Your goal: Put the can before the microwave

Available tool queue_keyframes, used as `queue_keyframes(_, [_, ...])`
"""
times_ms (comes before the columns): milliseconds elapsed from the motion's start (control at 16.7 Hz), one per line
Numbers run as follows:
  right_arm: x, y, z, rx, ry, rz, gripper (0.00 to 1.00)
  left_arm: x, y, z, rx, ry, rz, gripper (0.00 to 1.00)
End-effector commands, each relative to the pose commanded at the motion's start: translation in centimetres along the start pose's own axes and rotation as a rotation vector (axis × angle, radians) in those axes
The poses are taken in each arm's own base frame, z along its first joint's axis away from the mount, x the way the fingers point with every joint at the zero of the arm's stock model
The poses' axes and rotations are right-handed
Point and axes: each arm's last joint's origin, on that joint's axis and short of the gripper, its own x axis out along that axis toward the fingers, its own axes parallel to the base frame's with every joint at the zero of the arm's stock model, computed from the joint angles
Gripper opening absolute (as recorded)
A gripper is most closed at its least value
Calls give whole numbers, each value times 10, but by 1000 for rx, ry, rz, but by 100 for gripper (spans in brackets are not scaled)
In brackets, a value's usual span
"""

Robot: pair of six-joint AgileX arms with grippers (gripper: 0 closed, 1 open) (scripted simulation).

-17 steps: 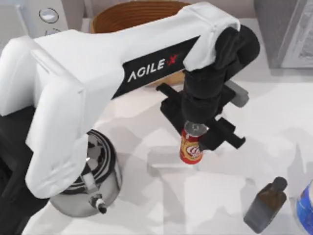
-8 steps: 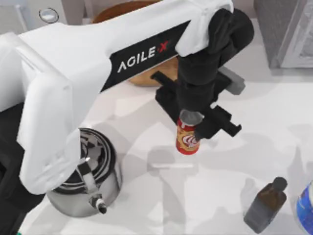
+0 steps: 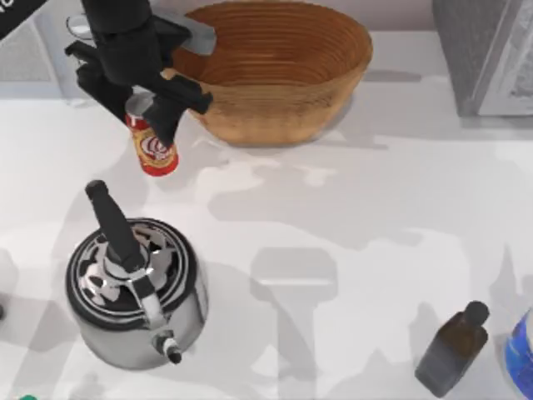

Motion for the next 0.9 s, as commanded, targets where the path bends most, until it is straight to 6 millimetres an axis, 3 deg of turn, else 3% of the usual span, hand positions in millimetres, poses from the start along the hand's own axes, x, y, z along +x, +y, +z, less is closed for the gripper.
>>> queue_keyframes(240, [0, 0, 0, 0, 0, 0, 100, -2, 142, -70, -264, -3, 9, 0])
queue_keyframes(420, [0, 0, 0, 0, 0, 0, 100, 8, 215, -127, -444, -1, 28, 0])
queue_keyframes(600, [0, 0, 0, 0, 0, 0, 100, 17, 251, -163, -555, -3, 48, 0])
queue_keyframes(900, [0, 0, 0, 0, 0, 0, 100, 19, 258, -170, -577, -4, 53, 0])
